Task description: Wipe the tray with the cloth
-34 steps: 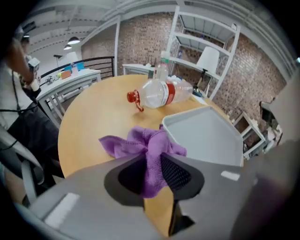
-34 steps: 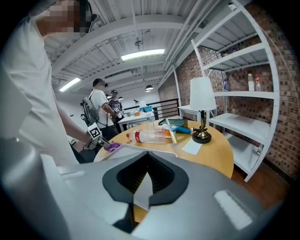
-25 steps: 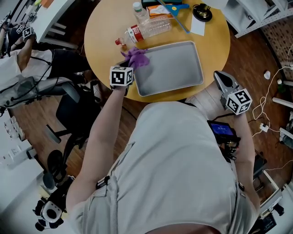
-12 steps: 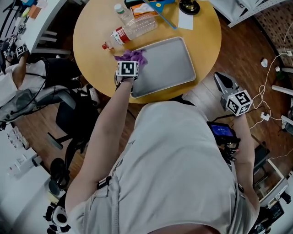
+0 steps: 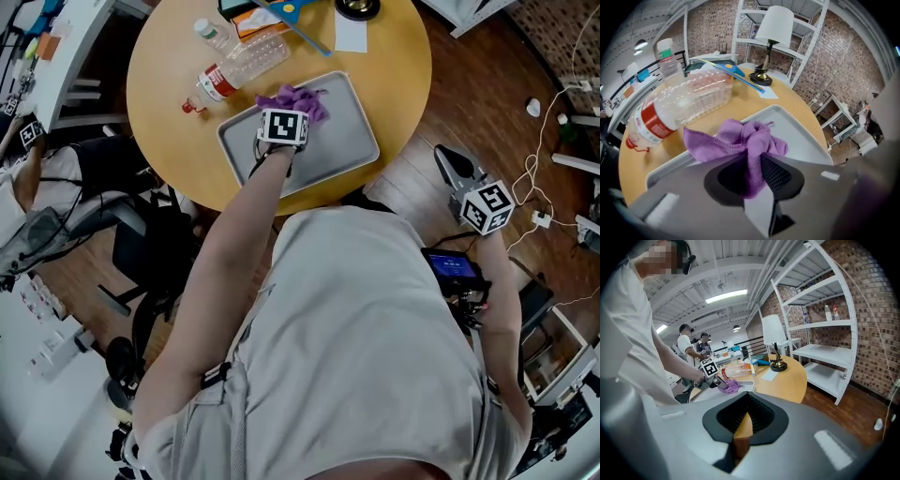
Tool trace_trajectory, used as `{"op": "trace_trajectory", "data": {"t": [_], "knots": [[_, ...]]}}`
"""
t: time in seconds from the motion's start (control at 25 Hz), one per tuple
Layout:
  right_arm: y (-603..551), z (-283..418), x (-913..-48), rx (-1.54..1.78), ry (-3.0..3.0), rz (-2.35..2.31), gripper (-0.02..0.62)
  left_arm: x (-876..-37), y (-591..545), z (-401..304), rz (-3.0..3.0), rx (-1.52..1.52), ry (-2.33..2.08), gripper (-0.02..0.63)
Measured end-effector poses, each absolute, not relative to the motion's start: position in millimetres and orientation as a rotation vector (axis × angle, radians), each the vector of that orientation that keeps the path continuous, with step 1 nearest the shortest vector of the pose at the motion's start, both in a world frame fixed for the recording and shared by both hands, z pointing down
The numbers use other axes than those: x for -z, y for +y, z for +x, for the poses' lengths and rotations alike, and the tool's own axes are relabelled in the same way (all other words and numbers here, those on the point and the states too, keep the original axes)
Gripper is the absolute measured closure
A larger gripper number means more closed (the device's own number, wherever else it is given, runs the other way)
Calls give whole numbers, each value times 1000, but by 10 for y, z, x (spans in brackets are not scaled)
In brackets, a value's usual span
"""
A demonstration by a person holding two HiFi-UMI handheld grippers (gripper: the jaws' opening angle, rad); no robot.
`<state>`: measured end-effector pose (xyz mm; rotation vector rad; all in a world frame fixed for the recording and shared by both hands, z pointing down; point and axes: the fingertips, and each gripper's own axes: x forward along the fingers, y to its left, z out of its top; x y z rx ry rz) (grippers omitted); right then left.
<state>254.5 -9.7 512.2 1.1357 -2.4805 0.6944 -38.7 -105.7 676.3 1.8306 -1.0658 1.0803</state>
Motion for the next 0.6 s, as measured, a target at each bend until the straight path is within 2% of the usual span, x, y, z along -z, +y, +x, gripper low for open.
{"op": "trace_trajectory", "data": {"t": [0.24,0.6], "knots": [[-82,2727,-5185,-721,-2463,1134,592,-6777,-1230,324,1918,-1144,-931,504],[-81,2677,-5220,-727,-2473,1104,592,-6760,-1191,602,1932,-1186,-814,508]]}}
